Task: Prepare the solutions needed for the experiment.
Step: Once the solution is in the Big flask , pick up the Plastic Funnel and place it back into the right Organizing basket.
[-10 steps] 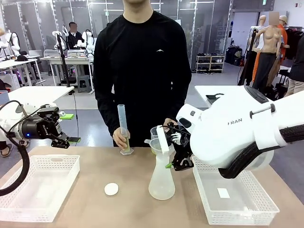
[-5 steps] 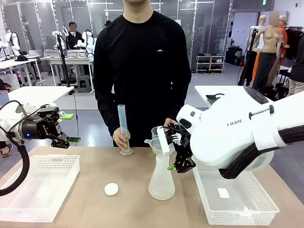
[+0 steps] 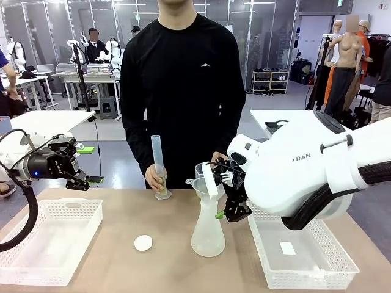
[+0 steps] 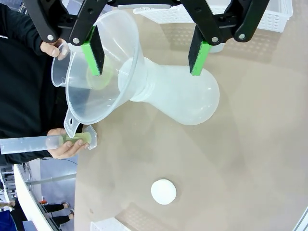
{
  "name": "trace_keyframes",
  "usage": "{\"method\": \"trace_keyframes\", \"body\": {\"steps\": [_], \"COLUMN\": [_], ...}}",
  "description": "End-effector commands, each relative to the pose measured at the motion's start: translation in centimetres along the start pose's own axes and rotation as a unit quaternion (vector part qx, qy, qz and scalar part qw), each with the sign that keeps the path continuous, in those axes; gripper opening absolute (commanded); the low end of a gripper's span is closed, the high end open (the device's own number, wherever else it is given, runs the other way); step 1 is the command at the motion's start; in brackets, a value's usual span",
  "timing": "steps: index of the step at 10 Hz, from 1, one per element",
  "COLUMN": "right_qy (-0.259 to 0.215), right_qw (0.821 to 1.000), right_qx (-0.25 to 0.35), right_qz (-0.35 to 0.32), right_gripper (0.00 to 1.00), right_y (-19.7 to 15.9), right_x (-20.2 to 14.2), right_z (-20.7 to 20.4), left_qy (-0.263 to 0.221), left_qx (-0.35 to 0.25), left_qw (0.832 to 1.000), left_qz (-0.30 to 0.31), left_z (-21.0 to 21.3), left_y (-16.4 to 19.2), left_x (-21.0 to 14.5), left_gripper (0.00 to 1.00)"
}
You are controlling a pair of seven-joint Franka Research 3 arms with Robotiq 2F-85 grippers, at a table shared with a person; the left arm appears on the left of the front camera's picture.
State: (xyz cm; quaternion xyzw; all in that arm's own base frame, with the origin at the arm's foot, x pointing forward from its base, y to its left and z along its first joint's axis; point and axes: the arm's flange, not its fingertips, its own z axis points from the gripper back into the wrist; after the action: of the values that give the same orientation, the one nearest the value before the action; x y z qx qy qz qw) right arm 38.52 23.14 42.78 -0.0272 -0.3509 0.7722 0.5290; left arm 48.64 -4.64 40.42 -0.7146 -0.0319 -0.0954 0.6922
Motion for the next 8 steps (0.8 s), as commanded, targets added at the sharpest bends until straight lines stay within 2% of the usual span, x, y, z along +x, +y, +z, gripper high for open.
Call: {"method": "trace_keyframes", "body": {"steps": [1,2,4,6,7,8], "right_qy": [0.000,-0.004,0.011,0.014,0.009,-0.006], "right_qw": [1.000,0.999,0.997,0.995,0.995,0.995], "right_qx": [0.000,-0.044,-0.075,-0.098,-0.101,-0.098], "right_qz": [0.000,0.012,0.029,0.022,0.010,-0.024], "right_gripper": [0.88,0.88,0.88,0.88,0.88,0.88], "right_y": [0.0,0.0,-0.7,-1.3,-1.3,-1.4], "right_x": [0.0,1.6,2.9,3.0,2.8,1.4], "right_z": [0.0,2.2,5.4,8.3,11.1,13.6], "left_qy": [0.002,0.002,0.002,0.002,0.002,0.002], "left_qx": [-0.002,-0.002,-0.002,-0.002,-0.002,-0.002], "left_qw": [1.000,1.000,1.000,1.000,1.000,1.000], "left_qz": [-0.002,-0.002,-0.002,-0.002,-0.002,-0.002], "left_z": [0.0,0.0,0.0,0.0,0.0,0.0], "left_y": [-0.2,-0.2,-0.2,-0.2,-0.2,-0.2], "left_x": [-0.1,-0.1,-0.1,-0.1,-0.1,-0.1], "left_gripper": [1.00,1.00,1.00,1.00,1.00,1.00]}}
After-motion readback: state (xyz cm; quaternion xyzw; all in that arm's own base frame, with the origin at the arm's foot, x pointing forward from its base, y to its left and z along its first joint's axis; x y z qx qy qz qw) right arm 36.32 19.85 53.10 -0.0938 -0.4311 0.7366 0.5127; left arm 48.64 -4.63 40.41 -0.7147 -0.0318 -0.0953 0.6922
